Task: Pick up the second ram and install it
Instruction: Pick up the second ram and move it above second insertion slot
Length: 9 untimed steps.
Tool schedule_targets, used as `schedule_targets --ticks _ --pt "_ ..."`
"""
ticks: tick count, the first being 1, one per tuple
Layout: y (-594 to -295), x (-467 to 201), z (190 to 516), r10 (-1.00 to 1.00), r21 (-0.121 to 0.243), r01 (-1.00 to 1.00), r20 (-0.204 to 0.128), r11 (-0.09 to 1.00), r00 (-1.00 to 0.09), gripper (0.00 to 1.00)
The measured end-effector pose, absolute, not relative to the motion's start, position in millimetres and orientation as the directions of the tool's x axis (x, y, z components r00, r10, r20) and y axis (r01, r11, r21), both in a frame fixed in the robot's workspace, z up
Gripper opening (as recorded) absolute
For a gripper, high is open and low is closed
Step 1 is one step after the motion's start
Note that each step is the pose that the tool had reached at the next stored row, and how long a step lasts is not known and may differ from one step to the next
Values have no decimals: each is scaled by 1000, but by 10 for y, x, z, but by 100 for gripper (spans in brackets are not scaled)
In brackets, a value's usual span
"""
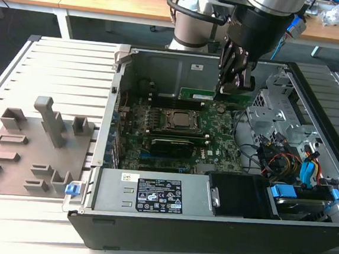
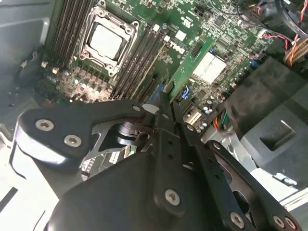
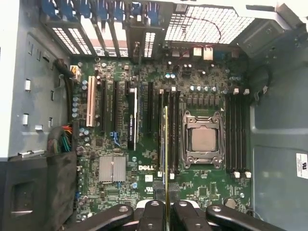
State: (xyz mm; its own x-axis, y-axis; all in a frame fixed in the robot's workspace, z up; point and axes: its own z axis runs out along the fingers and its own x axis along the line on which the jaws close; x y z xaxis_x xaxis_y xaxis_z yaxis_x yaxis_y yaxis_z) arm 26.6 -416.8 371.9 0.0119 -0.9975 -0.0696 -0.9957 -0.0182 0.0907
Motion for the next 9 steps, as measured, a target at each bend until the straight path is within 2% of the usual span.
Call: schedule_targets --ticks 9 --pt "-4100 320 3584 -997 97 -995 -70 -18 11 14"
